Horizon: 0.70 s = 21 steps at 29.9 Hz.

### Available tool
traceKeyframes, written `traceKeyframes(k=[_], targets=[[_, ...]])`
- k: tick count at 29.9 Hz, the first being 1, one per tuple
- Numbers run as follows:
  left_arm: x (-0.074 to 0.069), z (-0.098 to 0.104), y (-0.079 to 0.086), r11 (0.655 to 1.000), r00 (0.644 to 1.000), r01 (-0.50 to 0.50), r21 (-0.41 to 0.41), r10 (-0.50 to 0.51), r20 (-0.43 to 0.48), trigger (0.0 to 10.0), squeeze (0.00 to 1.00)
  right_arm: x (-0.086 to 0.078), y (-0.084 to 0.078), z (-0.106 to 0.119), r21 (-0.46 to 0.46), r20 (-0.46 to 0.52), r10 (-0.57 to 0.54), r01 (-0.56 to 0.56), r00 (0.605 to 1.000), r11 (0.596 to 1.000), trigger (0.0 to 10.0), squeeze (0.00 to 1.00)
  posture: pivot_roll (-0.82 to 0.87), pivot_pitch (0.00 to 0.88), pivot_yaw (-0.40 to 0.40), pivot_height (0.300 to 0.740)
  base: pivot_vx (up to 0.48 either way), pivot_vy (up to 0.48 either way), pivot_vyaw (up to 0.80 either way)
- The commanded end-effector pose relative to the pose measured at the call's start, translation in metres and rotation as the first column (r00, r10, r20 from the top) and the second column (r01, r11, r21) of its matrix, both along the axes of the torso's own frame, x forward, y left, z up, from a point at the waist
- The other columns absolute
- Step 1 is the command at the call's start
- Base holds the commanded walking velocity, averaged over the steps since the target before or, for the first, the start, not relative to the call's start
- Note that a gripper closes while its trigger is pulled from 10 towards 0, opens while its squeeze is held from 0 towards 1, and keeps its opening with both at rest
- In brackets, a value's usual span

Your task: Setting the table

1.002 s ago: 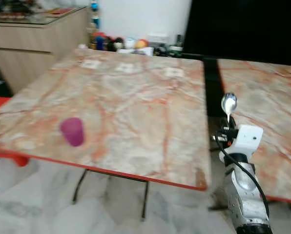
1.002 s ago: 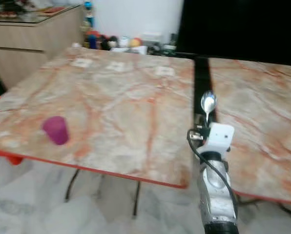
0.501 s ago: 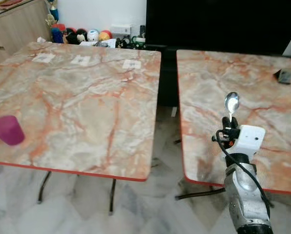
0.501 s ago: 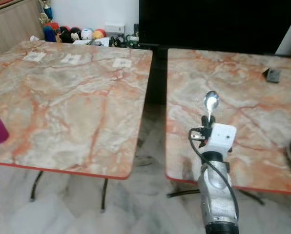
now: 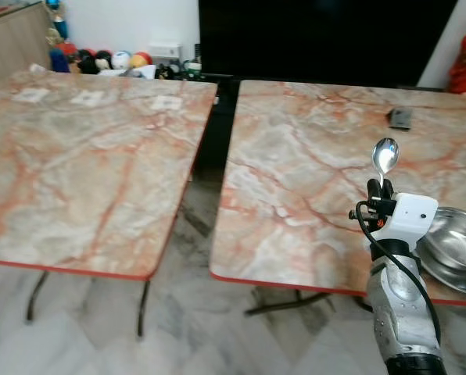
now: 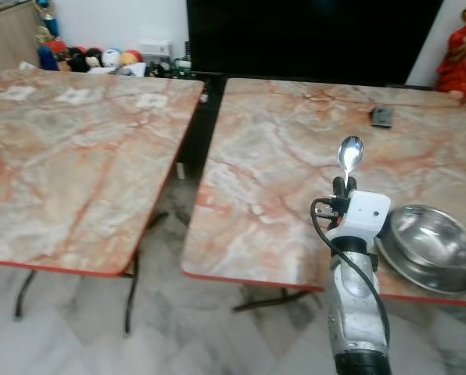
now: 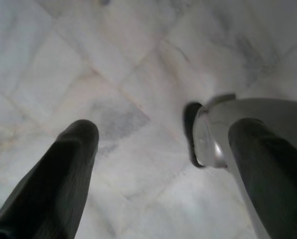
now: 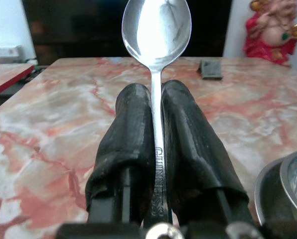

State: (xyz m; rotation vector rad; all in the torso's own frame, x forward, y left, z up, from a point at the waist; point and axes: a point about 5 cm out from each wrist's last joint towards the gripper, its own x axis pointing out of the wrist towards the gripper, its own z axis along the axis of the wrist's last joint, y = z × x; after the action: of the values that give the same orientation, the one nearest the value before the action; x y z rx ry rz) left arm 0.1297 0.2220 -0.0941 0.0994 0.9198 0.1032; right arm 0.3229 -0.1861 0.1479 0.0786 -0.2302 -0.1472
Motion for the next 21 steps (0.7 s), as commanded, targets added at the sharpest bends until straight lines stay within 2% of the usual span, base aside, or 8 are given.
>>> traceKeyframes(k=[1, 3, 8, 18, 21], targets=[[-0.0058, -0.0019, 0.0034, 1.0, 0.999, 0.014, 0.01, -0.014, -0.034, 10.0, 0.0, -0.0009, -0.0066, 0.0055, -0.005, 0.02, -0.022, 0.022, 1.0, 1.0, 10.0, 0.0, -0.01, 0.084, -0.02, 0.74, 0.0, -0.45, 0.0], [-0.0052, -0.0014, 0.0048, 1.0, 0.999, 0.014, 0.011, -0.014, -0.034, 10.0, 0.0, -0.0003, -0.0077, 0.0071, -0.002, 0.022, -0.025, 0.026, 0.999, 1.0, 10.0, 0.0, -0.01, 0.08, -0.019, 0.74, 0.0, -0.45, 0.0], [-0.0033, -0.0005, 0.0066, 1.0, 0.999, 0.014, 0.012, -0.014, -0.032, 10.0, 0.0, -0.001, -0.01, 0.0062, -0.003, 0.023, -0.037, 0.037, 0.999, 0.999, 10.0, 0.0, -0.01, 0.072, -0.021, 0.74, 0.0, -0.45, -0.76], [0.0009, 0.0003, 0.0041, 1.0, 1.0, 0.019, 0.012, -0.019, -0.024, 10.0, 0.0, 0.0014, -0.0117, 0.0082, -0.019, 0.02, -0.051, 0.051, 0.999, 0.999, 10.0, 0.0, -0.01, 0.072, -0.02, 0.74, 0.0, -0.444, 0.0], [0.0016, 0.0, 0.0012, 1.0, 1.0, 0.014, 0.011, -0.013, -0.018, 10.0, 0.0, 0.0025, -0.011, 0.0079, -0.024, 0.011, -0.037, 0.037, 0.999, 0.999, 10.0, 0.0, -0.01, 0.078, -0.021, 0.74, 0.0, -0.1, 0.0]])
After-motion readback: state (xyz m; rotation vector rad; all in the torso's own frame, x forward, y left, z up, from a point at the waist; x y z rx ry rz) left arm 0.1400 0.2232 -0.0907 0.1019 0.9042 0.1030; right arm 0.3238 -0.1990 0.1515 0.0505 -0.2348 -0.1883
